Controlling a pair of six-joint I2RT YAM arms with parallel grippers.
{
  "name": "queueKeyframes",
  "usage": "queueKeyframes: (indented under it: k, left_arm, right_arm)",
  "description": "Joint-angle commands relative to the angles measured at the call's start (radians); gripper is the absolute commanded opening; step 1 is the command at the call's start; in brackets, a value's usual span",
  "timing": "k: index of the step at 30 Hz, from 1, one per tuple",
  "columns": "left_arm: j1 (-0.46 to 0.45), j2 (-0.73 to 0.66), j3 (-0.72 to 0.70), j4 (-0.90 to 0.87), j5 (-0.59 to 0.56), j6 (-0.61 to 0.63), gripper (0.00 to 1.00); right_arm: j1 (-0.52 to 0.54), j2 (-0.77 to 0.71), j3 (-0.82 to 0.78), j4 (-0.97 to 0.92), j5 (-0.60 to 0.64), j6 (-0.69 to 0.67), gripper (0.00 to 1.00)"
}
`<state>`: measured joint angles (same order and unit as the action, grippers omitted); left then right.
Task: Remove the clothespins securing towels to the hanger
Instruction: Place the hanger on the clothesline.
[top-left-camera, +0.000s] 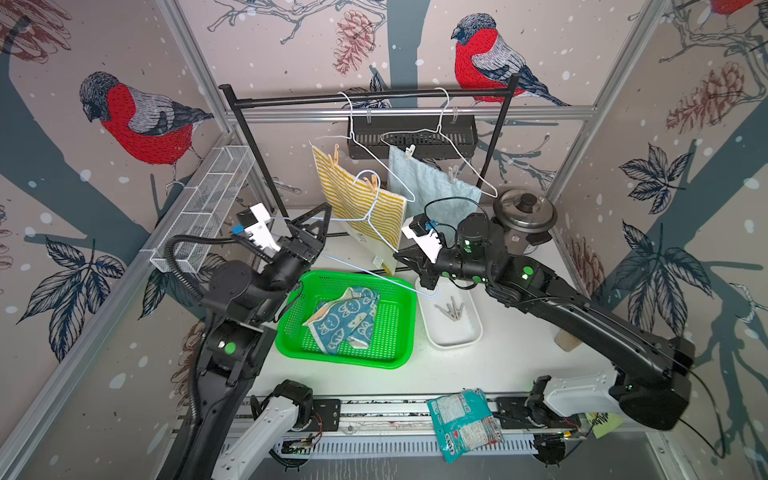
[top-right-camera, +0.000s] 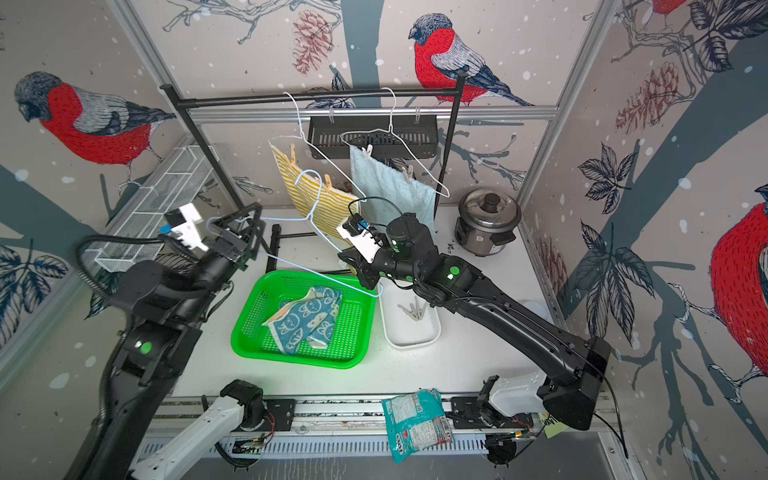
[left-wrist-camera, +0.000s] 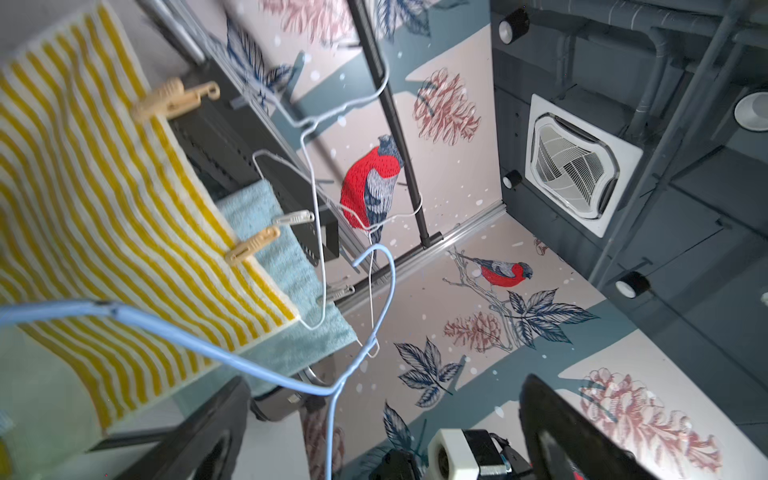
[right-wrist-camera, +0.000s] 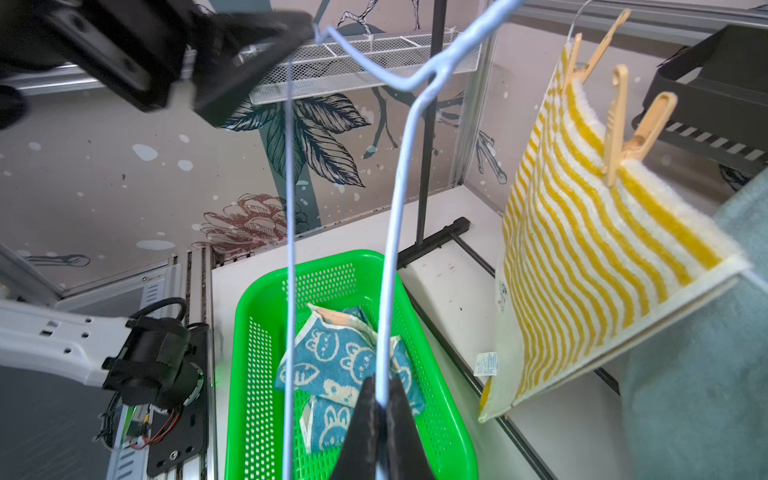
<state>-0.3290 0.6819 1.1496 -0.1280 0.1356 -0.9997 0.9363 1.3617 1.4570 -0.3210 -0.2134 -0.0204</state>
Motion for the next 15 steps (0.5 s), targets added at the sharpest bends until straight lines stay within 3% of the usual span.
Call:
queueKeyframes:
  k: [1,8,15]
  left_arm:
    - [0.002,-0.067,0.029,-0.196,-0.143,0.278,0.99]
    - [0.002,-0.206,0.096,-0.41,-0.445,0.481,0.98]
    - [0.001,-0.252,0.067,-0.485,-0.544,0.536,0.98]
  right_arm:
    - [0.014,0.049,0.054,0.003,0.138,0.034,0.0]
    - [0.064,0.239,0.341,-0.087,0.375,-0.011,0.0]
    - [0.093,0.412,0.588,-0.133,0.474,-0.049,0.0]
